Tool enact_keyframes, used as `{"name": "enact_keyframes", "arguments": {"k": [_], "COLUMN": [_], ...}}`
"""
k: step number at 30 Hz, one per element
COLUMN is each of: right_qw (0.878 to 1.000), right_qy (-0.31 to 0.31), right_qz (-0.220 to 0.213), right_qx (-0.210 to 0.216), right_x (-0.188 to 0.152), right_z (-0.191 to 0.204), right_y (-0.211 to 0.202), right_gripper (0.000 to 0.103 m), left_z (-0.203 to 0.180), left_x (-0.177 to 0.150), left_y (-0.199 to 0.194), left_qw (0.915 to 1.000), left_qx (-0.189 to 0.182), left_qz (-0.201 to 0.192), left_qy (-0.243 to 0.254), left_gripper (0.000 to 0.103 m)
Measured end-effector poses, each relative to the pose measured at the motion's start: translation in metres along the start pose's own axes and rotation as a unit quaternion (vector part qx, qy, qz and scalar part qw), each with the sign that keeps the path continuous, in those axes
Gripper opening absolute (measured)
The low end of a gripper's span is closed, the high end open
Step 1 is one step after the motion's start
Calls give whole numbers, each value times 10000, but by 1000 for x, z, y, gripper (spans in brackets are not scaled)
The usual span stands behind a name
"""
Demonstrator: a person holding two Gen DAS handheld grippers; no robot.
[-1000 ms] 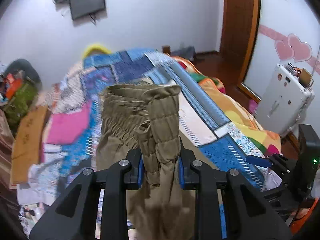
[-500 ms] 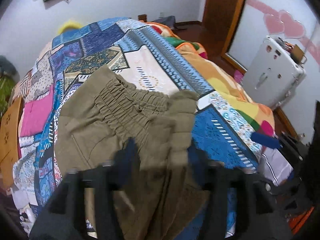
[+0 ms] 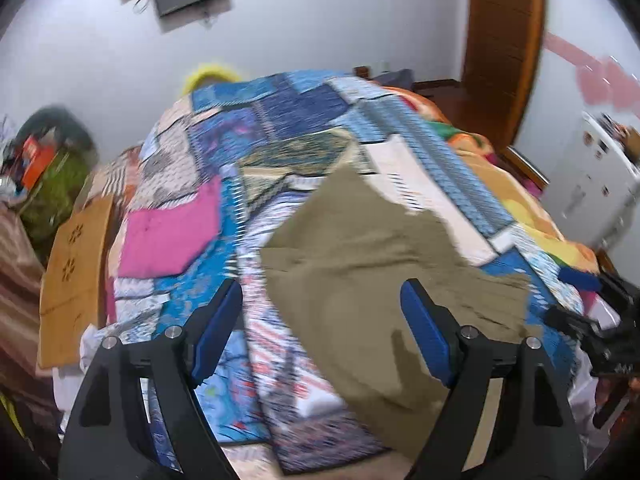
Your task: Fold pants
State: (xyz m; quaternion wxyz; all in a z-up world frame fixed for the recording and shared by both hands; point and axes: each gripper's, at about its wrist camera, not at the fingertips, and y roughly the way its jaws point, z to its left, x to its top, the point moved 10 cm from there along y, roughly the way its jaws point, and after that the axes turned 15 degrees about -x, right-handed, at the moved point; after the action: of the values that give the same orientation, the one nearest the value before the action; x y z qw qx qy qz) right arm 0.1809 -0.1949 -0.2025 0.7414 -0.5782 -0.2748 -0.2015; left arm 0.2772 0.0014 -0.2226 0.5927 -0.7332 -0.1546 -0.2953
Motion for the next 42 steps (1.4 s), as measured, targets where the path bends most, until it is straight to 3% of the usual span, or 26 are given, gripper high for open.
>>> {"name": "enact_keyframes", "arguments": {"k": [5, 9, 15, 20, 22, 33, 42], "right_qw": [9997, 9984, 9971, 9969, 9970, 9984, 9994], "right_qy": [-99, -153, -21, 17, -21, -177, -279], "right_qz": [244, 552, 750, 775, 767, 479, 181], "right_qx": [-8, -17, 129, 149, 118, -241, -108], "right_x": [-9, -26, -40, -40, -38, -14, -5], "right_z": [14, 16, 12, 13, 13, 5, 19], "right_y": [26, 42, 48, 48, 48, 38, 12], "right_gripper": [81, 81, 81, 81, 81, 81, 81], "left_z": [62, 87, 92, 91, 97, 133, 119], "left_x": [11, 19, 12, -8, -11, -59, -124], "left_y": [28, 65, 125, 158, 156, 96, 32], "left_qw": [9991, 9981, 9944, 9905, 9922, 9895, 9872], "left_qx": [234, 214, -47, 37, 180, 640, 582], "left_qz": [192, 433, 992, 1344, 1207, 1025, 892], "left_qy": [-308, -376, -360, -269, -253, -799, -1187], "left_gripper": [81, 82, 82, 85, 92, 93, 93]}}
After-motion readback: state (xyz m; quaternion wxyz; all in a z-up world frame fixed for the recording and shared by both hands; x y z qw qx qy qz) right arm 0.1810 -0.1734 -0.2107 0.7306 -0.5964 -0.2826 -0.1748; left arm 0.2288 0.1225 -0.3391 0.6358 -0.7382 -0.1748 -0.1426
